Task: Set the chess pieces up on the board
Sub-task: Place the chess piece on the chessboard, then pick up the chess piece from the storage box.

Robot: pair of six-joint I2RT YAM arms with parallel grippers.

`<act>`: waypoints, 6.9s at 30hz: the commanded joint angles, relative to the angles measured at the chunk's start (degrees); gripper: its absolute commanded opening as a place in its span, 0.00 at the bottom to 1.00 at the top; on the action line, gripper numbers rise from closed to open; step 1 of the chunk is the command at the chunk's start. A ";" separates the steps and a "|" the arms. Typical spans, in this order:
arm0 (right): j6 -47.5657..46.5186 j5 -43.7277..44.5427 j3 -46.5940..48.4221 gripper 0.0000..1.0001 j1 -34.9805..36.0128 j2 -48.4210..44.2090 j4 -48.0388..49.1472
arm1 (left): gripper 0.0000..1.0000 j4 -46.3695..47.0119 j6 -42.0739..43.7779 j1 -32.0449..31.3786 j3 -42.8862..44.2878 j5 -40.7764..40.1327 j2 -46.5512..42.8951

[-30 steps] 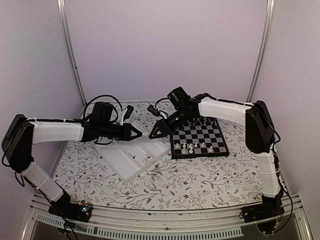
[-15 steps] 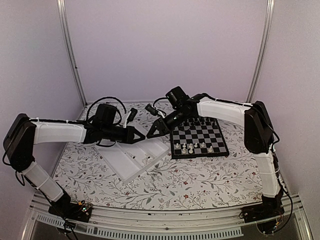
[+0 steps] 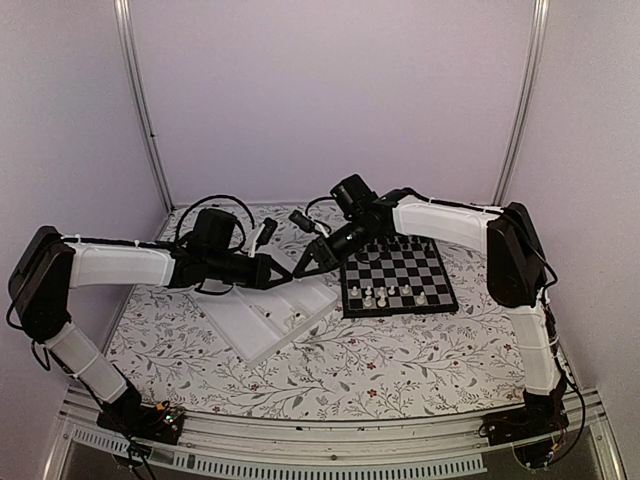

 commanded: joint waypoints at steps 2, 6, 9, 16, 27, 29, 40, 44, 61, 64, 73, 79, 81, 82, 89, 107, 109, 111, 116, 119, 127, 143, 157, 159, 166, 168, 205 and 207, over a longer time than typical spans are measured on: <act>0.46 2.45 0.34 0.35 0.55 1.67 0.37 | 0.05 1.43 -0.37 -0.74 1.14 0.44 0.05; 0.48 2.49 -0.08 0.32 0.69 1.56 0.44 | 0.05 1.44 -0.41 -0.74 0.97 0.37 -0.04; 0.48 1.40 -0.12 0.26 0.62 1.59 0.48 | 0.05 1.65 -0.57 -0.83 0.96 0.18 -0.12; 0.40 -1.09 -0.37 0.11 0.70 1.76 0.83 | 0.05 2.47 -0.85 -1.08 0.96 -0.34 0.20; -12.82 7.59 -1.86 0.00 -5.14 -3.56 -7.72 | 0.33 -9.41 6.87 -1.00 6.21 -4.28 -2.50; -17.71 10.27 -1.85 0.00 -8.28 -6.15 -12.00 | 0.34 -13.02 10.28 -0.82 8.26 -5.48 -3.43; -51.72 42.50 -16.73 0.00 -12.52 -23.61 -30.02 | 0.39 -29.36 21.01 0.05 26.63 -15.43 -4.04; -56.73 54.46 -23.38 0.00 -12.87 -26.62 -32.32 | 0.51 -33.62 21.79 0.05 34.68 -26.95 -1.85; -59.11 61.04 -26.30 0.00 -13.08 -20.81 -31.86 | 0.99 -17.84 21.73 6.82 19.84 -19.49 -10.37; -58.85 60.34 -24.90 0.00 -13.02 -18.88 -31.61 | 0.99 -17.12 22.34 6.81 18.72 -19.48 -11.42; -58.29 58.19 -21.77 0.03 -12.98 -15.11 -32.44 | 0.99 -17.75 22.80 6.78 18.04 -17.85 -10.26; -57.71 57.76 -20.43 0.03 -12.90 -13.12 -32.28 | 0.99 -18.15 22.81 6.82 18.10 -17.56 -10.13; -57.70 57.76 -19.98 0.04 -12.92 -12.77 -32.32 | 0.99 -18.04 22.88 6.85 18.06 -17.29 -10.02; -57.70 57.84 -19.83 0.04 -12.88 -12.57 -32.29 | 0.99 -18.12 22.74 6.81 18.02 -17.19 -9.98; -57.55 57.82 -19.81 0.05 -12.89 -11.82 -32.41 | 0.99 -18.24 22.60 6.81 18.17 -16.43 -9.36; -57.44 59.39 -19.90 0.11 -12.91 -10.15 -31.56 | 0.99 -18.61 22.88 6.78 18.27 -14.72 -8.56; -57.44 59.68 -19.90 0.14 -12.92 -10.25 -31.05 | 0.99 -18.61 22.84 6.78 18.27 -14.38 -8.40; -57.44 59.70 -19.88 0.16 -12.90 -10.35 -30.69 | 0.99 -18.60 22.77 6.81 18.28 -14.09 -8.15; -57.11 59.39 -20.07 0.19 -12.85 -10.34 -30.37 | 0.99 -18.82 22.68 6.81 18.45 -13.62 -7.78; -56.96 59.27 -20.00 0.20 -12.87 -10.44 -30.40 | 0.99 -18.86 22.63 6.77 18.45 -13.68 -7.69; -56.11 57.36 -19.92 0.42 -12.92 -16.56 -32.33 | 0.99 -17.99 21.92 6.82 18.26 -16.78 -8.46; -47.90 51.08 -27.77 0.99 -21.07 -44.83 -0.95 | 0.99 -13.94 23.46 5.94 16.82 -45.97 -15.80; -37.46 22.86 -40.88 0.59 -25.31 -45.62 5.53 | 0.44 -30.72 27.00 9.82 20.96 -20.42 4.86; -37.06 21.03 -40.63 0.56 -25.28 -43.86 5.07 | 0.37 -31.64 26.89 10.98 22.82 -17.79 9.20; -36.65 16.48 -38.83 0.50 -25.15 -39.51 3.22 | 0.35 -33.20 27.16 13.48 27.87 -16.00 19.44; -36.54 15.96 -38.63 0.49 -25.15 -38.75 2.83 | 0.34 -33.67 27.58 14.02 28.79 -16.41 20.90; -36.61 14.83 -37.87 0.49 -24.85 -34.76 1.51 | 0.08 -34.83 28.59 15.70 32.43 -10.70 30.44; -36.43 14.35 -37.76 0.49 -24.35 -34.75 1.48 | 0.06 -34.31 28.23 15.73 31.17 -10.97 29.61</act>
